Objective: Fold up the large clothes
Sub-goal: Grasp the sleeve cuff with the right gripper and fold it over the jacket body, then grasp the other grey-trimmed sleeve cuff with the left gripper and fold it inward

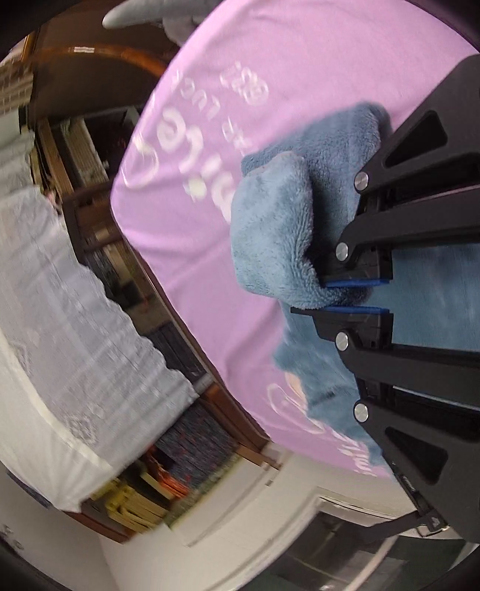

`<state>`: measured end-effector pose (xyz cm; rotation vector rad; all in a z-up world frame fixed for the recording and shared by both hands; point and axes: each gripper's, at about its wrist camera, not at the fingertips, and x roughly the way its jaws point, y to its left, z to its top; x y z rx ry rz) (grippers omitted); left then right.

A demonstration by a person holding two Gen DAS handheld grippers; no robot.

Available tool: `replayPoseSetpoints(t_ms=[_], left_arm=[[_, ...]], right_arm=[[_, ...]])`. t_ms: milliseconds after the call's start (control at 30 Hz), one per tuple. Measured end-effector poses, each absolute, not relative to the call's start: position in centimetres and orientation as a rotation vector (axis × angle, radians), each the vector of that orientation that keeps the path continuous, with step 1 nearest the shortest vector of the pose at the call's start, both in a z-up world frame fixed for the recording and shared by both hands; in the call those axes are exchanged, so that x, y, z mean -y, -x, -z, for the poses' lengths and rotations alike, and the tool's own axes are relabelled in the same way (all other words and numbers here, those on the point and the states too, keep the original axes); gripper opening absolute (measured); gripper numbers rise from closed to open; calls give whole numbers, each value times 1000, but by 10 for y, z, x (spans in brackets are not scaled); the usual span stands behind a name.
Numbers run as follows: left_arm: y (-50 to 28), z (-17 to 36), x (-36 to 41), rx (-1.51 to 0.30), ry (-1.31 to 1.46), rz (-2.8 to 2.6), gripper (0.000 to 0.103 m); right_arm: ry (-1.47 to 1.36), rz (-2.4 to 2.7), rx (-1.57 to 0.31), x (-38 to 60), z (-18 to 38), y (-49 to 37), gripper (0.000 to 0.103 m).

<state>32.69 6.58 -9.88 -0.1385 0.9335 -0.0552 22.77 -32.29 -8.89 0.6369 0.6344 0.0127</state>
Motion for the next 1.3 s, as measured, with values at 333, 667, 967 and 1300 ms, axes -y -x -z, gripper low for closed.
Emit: replayPoseSetpoints(t_ms=[333, 667, 967, 1300], left_arm=[[-326, 100, -51, -930, 84, 81, 74], [-310, 97, -16, -887, -27, 179, 74], [-270, 84, 100, -836, -298, 378, 83], [-282, 115, 182, -824, -503, 378, 87]], right_arm=[[-493, -169, -936, 242, 145, -255, 14], [-479, -175, -738, 299, 93, -198, 60], [-614, 12, -651, 377, 88, -222, 28], [-739, -31, -727, 400, 130, -240, 28]])
